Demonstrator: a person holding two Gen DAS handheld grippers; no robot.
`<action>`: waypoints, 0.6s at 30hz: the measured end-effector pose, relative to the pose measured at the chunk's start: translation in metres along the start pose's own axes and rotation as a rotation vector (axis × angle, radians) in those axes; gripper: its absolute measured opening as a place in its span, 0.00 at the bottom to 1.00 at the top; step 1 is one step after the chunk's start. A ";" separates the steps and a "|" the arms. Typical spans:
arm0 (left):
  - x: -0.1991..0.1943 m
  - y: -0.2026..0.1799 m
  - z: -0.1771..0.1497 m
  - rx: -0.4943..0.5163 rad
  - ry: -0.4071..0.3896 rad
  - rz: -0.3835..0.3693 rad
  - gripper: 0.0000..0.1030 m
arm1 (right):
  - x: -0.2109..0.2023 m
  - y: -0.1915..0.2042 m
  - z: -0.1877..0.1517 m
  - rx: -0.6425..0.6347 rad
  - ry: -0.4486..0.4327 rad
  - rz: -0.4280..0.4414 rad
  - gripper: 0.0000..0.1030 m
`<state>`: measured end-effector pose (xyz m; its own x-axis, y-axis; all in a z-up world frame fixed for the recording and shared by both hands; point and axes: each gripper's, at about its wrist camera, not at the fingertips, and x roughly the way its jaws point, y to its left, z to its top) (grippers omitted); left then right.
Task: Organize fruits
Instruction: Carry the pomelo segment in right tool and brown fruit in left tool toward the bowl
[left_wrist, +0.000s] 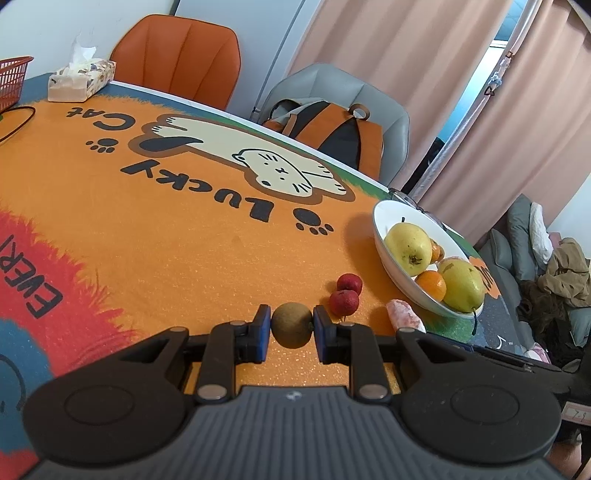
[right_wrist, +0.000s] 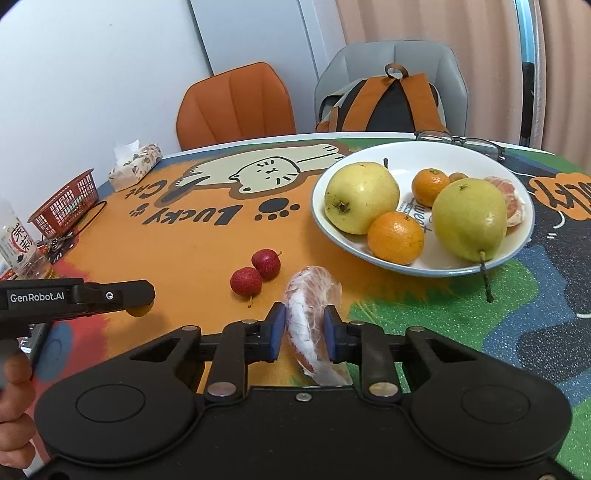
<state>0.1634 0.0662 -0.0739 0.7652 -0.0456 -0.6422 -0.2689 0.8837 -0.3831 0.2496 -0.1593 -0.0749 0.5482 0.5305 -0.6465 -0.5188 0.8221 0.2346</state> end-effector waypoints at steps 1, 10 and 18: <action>0.000 0.000 0.000 0.000 0.002 0.000 0.23 | -0.001 -0.001 -0.001 0.007 -0.002 0.000 0.22; 0.006 -0.008 -0.002 0.015 0.012 -0.002 0.23 | -0.020 -0.034 0.000 0.119 -0.052 -0.005 0.17; 0.012 -0.017 -0.006 0.029 0.027 -0.006 0.23 | -0.021 -0.050 -0.003 0.167 -0.041 -0.009 0.27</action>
<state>0.1738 0.0475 -0.0793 0.7503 -0.0634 -0.6580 -0.2469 0.8964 -0.3680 0.2618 -0.2125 -0.0755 0.5806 0.5279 -0.6199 -0.3994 0.8481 0.3481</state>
